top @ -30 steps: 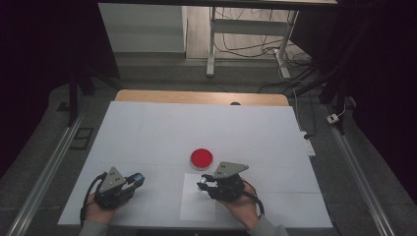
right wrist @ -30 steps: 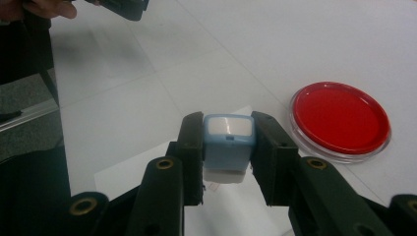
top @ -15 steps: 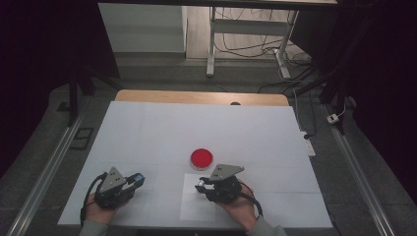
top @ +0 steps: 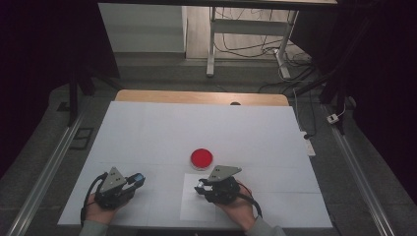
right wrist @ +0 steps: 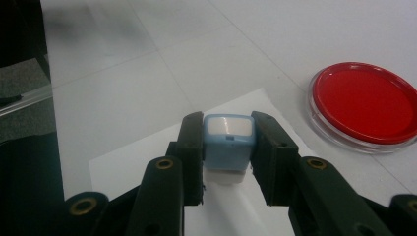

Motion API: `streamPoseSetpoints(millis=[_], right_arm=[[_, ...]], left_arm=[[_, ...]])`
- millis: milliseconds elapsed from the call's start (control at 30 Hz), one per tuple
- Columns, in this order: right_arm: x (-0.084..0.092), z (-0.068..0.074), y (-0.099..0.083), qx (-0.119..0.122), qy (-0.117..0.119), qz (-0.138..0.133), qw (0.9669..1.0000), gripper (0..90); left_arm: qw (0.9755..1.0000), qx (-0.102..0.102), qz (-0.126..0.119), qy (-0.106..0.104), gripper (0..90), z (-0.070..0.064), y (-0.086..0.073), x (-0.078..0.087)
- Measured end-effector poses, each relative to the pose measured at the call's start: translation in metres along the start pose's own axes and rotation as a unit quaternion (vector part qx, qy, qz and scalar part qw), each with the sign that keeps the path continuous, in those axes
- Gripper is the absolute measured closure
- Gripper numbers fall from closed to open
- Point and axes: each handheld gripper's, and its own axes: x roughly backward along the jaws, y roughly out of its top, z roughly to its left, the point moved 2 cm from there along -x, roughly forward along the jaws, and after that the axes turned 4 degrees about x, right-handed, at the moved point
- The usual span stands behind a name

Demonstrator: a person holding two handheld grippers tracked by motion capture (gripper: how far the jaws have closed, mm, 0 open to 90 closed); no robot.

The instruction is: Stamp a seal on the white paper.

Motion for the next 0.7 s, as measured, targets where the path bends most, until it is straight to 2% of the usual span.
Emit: streamPoseSetpoints(millis=[700], right_arm=[[-0.0064,0.0023,-0.0029,0.008,-0.012,0.006,0.9999,66.7]], left_arm=[[1.0,0.0,0.0,0.0,73.9,0.0,0.0,0.0002]])
